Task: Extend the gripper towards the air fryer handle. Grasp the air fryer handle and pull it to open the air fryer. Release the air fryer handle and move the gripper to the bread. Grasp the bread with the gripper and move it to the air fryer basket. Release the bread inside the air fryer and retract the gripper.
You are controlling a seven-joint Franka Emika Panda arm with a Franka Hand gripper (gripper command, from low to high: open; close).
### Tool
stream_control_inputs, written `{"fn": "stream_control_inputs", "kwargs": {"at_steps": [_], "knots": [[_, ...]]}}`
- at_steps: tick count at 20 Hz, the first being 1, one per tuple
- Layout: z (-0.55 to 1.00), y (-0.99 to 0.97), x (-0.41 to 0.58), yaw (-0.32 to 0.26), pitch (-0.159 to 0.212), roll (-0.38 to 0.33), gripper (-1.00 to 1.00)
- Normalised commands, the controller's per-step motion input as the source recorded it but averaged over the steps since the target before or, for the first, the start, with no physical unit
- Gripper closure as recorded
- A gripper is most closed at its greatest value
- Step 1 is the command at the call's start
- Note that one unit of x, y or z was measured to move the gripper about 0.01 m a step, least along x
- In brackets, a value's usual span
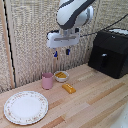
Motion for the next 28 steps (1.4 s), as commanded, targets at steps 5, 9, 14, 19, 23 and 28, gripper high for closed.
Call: {"fn": "stream_control_inputs", "kwargs": {"at_steps": [5, 9, 14, 19, 23, 28], "knots": [[-0.07, 0.09, 0.106, -0.325, -0.050, -0.063, -1.00], [-0.06, 0.00, 0.112, -0.375, -0.037, -0.075, -1.00], [0.00, 0.00, 0.079, -0.335, -0.033, -0.146, -1.00], [-0.05, 0.00, 0.001, -0.252, -0.006, -0.293, -1.00], [-0.04, 0.00, 0.000, -0.175, -0.007, -0.375, -1.00], [0.00, 0.00, 0.006, -0.107, -0.107, -0.375, -1.00]]}}
